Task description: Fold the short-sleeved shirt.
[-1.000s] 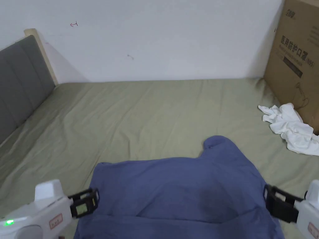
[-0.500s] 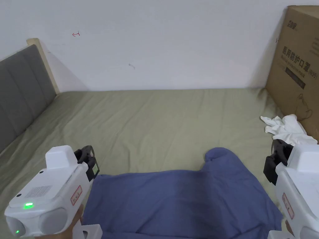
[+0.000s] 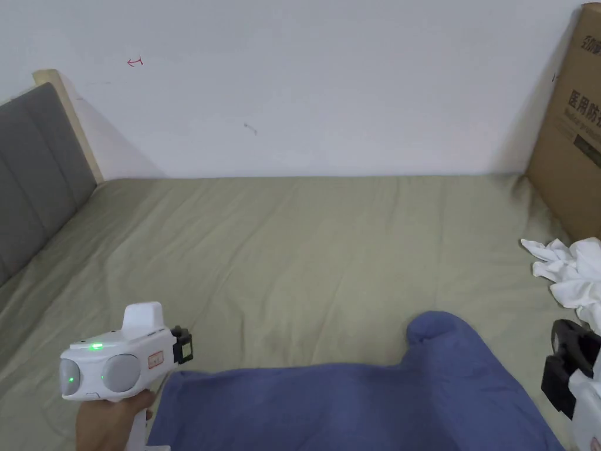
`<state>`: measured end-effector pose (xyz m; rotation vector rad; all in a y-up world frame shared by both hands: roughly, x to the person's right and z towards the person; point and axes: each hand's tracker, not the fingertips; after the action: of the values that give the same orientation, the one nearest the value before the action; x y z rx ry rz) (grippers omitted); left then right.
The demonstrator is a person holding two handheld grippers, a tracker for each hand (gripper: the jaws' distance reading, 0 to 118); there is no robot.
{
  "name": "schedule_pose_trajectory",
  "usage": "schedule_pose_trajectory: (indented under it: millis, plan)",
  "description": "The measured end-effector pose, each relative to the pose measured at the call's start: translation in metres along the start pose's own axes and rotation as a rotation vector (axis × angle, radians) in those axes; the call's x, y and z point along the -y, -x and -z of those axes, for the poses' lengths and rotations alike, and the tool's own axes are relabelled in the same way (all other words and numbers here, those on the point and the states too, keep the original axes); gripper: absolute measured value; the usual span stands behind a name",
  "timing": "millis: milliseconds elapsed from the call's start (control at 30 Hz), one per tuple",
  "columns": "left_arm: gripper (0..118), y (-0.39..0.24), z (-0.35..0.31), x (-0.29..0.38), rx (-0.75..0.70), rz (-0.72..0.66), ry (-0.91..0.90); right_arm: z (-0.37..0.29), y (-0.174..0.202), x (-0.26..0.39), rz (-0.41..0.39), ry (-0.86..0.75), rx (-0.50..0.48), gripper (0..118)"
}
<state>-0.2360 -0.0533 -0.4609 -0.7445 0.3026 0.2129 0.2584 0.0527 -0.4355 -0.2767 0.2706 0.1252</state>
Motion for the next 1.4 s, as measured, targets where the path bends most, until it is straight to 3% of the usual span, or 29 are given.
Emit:
schedule_pose_trajectory:
  millis: [33,67,300,367,433,500,533,567,700,733,767,800,833,867,900,1133,1200,1267,1300,1367,1400]
  plan:
    - [83,-0.002,0.011,0.001,-0.015,0.011,0.065,0.005,0.001,0.003,-0.003,0.013,0.007,0]
    - [95,0.0,0.027,0.004,-0.029,0.019,0.118,0.011,0.002,0.006,-0.008,0.026,0.011,0]
    - [96,0.027,0.106,0.031,-0.134,0.032,0.308,0.041,-0.001,0.026,-0.034,0.107,0.022,0]
    - [81,0.03,0.118,0.034,-0.121,0.002,0.344,0.046,-0.002,0.029,-0.032,0.121,0.023,0]
    - [54,0.03,0.119,0.038,-0.075,-0.033,0.368,0.05,0.0,0.031,-0.038,0.136,0.023,0]
    - [44,0.022,0.118,0.035,-0.098,0.003,0.346,0.055,-0.008,0.037,-0.033,0.147,0.018,0]
    - [18,0.018,0.115,0.034,-0.08,0.044,0.33,0.059,-0.009,0.038,-0.028,0.158,0.016,0]
    - [1,0.014,0.107,0.034,-0.058,0.062,0.314,0.065,-0.011,0.038,-0.015,0.168,0.01,0]
    - [0,0.008,0.087,0.029,-0.056,0.087,0.255,0.105,-0.03,0.044,0.025,0.241,-0.025,1]
    - [0,0.007,0.078,0.026,-0.036,0.074,0.228,0.122,-0.035,0.046,0.035,0.264,-0.029,6]
    - [0,0.006,0.067,0.023,-0.017,0.062,0.199,0.138,-0.042,0.05,0.029,0.314,-0.036,19]
    - [0,0.004,0.058,0.021,-0.007,0.064,0.187,0.152,-0.045,0.052,0.024,0.347,-0.027,41]
    - [0,0.005,0.047,0.019,0.001,0.072,0.17,0.168,-0.047,0.057,0.016,0.357,-0.03,73]
    - [0,0.004,0.037,0.017,0.014,0.078,0.148,0.186,-0.051,0.061,0.013,0.418,-0.046,87]
    - [0,0.004,0.03,0.016,0.018,0.083,0.138,0.195,-0.05,0.064,0.002,0.454,-0.069,93]
    - [0,0.0,0.0,0.01,0.048,0.088,0.113,0.264,-0.049,0.115,-0.018,0.737,-0.037,92]
    - [0,0.002,-0.002,0.011,0.047,0.089,0.111,0.266,-0.043,0.127,-0.083,0.776,-0.035,90]
    - [0,0.003,-0.003,0.012,0.051,0.084,0.115,0.268,-0.04,0.135,-0.088,0.834,-0.065,73]
    - [0,0.004,-0.003,0.013,0.049,0.083,0.117,0.262,-0.041,0.134,-0.072,0.813,-0.087,57]
    - [0,0.005,-0.003,0.014,0.042,0.085,0.12,0.251,-0.033,0.128,-0.067,0.753,-0.098,14]
    - [0,0.005,-0.003,0.015,0.04,0.085,0.123,0.248,-0.032,0.125,-0.081,0.746,-0.123,2]
